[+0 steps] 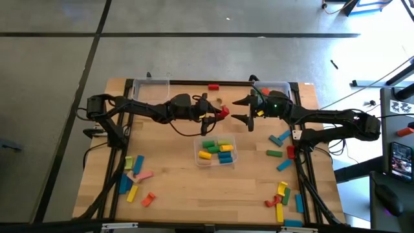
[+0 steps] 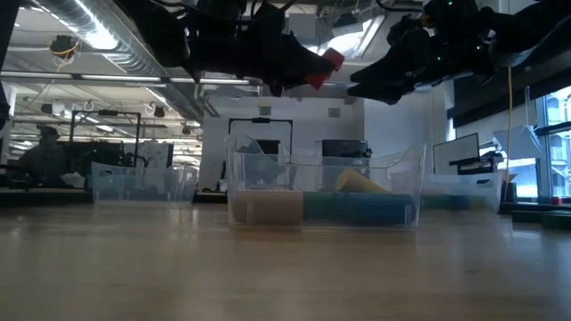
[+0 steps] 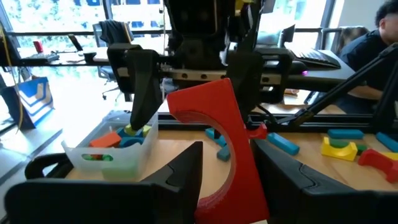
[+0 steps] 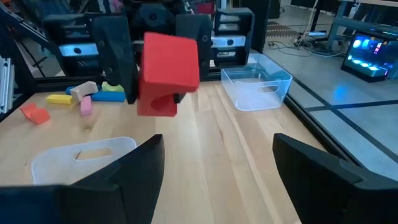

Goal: Sort blocks by size
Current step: Put the red arch block into the top right transparent bin

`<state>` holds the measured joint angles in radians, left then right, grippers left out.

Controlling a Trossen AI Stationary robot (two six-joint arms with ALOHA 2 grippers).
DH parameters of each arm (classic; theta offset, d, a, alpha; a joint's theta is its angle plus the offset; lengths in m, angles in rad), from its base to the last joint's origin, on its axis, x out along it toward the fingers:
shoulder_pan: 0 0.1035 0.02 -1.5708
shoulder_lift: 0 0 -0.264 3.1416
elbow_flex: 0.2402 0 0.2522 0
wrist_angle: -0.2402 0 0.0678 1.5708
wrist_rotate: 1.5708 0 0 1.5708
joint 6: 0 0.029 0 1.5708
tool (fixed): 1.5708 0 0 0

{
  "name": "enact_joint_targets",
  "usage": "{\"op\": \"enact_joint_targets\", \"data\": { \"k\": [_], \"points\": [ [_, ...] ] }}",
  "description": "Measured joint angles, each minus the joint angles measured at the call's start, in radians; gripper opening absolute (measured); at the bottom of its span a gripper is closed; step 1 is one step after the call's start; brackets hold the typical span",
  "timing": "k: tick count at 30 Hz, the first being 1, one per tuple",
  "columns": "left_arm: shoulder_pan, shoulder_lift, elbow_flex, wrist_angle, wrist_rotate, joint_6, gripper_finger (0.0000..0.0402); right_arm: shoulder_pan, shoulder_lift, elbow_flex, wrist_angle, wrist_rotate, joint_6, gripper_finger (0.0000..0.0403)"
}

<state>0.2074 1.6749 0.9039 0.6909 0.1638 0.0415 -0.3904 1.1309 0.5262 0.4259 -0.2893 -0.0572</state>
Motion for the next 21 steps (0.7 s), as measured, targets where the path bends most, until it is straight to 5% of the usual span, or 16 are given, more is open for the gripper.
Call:
{"op": "enact_joint_targets", "data": {
  "k": [21],
  "points": [
    [-0.059,0.000,0.000,0.003,0.017,0.146,0.0125,0.141,0.069,0.000,0.220,-0.043,0.002,0.0292]
  ]
}}
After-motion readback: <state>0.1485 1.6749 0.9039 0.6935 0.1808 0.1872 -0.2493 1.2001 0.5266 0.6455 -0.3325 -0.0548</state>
